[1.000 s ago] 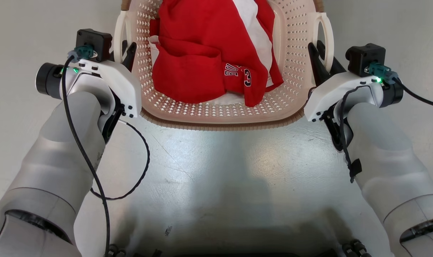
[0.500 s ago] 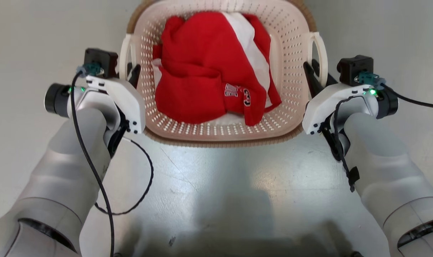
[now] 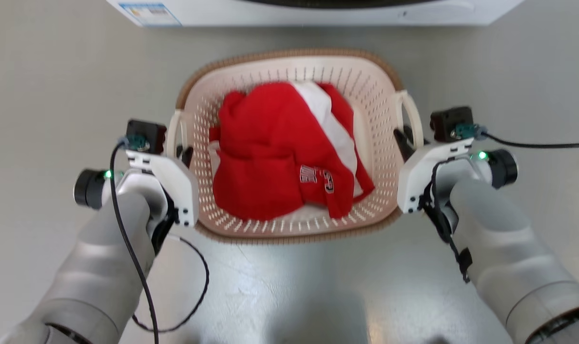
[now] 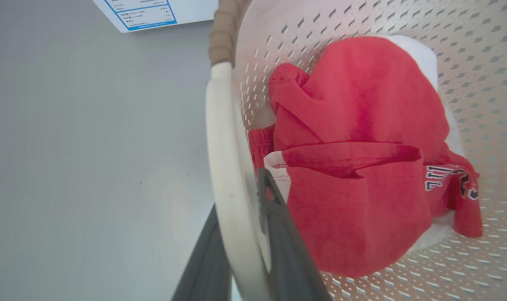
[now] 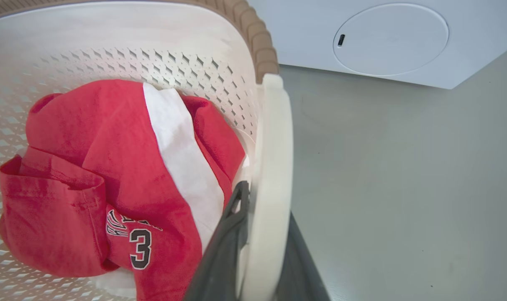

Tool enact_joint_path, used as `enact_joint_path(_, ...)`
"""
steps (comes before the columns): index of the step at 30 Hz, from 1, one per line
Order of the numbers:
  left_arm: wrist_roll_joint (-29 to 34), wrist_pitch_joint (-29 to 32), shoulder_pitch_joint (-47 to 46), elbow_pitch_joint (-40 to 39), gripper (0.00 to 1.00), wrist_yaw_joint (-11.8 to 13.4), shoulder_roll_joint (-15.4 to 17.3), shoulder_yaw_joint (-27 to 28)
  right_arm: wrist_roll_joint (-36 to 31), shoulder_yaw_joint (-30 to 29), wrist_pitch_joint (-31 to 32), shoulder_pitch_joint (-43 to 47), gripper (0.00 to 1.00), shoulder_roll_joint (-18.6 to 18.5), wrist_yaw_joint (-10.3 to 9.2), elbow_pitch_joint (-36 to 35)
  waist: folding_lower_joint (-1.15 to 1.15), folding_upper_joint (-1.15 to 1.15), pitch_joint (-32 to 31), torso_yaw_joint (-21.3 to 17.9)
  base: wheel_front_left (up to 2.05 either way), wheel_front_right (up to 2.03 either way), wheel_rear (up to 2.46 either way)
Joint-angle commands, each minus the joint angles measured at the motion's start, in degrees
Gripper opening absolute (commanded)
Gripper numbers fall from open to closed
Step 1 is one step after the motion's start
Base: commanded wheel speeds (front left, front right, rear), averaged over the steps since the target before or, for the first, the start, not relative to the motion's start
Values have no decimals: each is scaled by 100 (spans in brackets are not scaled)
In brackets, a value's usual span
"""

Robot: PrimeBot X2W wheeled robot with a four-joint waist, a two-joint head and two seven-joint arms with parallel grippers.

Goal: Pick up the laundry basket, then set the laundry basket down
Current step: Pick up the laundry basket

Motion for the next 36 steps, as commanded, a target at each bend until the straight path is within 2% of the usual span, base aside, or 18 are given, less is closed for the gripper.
enact_joint_path(1,-21,-28,120,1,0,-43,216,30,29,142,51,321,0,72,50,-32,0,0,-321,34,0,0,0)
enact_joint_path(10,-142,248,628,95,0,-43,304,-132,619,623,479,992,0,72,50,-275,0,0,-1344,-112,0,0,0)
enact_joint_path(21,-303,548,1107,95,0,-43,290,-305,1172,1102,1037,1347,0,72,50,-342,0,0,-2410,-375,0,0,0)
enact_joint_path(36,-438,877,1798,126,0,-43,204,-534,1720,1606,1237,1981,0,72,50,-282,0,0,-3628,-374,0,0,0)
